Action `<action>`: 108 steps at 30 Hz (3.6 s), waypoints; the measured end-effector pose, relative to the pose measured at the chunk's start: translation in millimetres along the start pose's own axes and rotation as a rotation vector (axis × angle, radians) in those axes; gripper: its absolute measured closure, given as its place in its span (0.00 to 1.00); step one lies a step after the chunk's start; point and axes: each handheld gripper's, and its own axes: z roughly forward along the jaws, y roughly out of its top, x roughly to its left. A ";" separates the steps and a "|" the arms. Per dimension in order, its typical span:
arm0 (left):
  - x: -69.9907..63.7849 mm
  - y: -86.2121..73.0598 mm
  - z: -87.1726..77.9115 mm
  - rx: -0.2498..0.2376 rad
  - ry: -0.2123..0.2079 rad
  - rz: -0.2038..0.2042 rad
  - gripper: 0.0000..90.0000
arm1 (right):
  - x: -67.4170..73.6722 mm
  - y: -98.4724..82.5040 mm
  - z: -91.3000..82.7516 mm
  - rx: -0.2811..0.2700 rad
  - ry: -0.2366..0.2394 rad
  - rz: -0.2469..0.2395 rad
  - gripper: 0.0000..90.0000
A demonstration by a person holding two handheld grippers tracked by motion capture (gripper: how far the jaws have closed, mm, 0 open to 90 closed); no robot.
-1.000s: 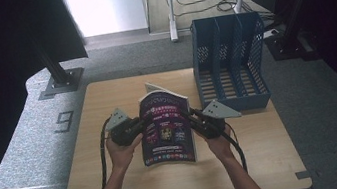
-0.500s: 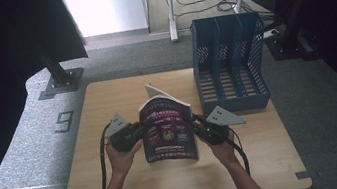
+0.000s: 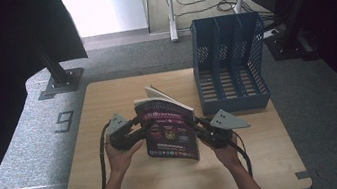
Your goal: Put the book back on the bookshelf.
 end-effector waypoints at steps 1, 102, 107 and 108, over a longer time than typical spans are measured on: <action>1.0 0.2 1.1 0.003 0.004 -0.004 0.54 | 0.4 -0.4 -0.7 0.000 0.001 -0.007 0.90; -2.4 27.1 5.5 -0.049 -0.112 0.047 0.36 | 15.8 4.4 8.8 0.001 0.027 -0.162 0.85; -1.9 26.7 4.3 -0.048 -0.115 0.047 0.36 | 16.5 7.0 15.7 0.012 0.020 -0.157 0.85; -1.8 26.7 4.3 -0.048 -0.115 0.046 0.36 | 16.7 7.1 16.9 0.016 0.020 -0.157 0.84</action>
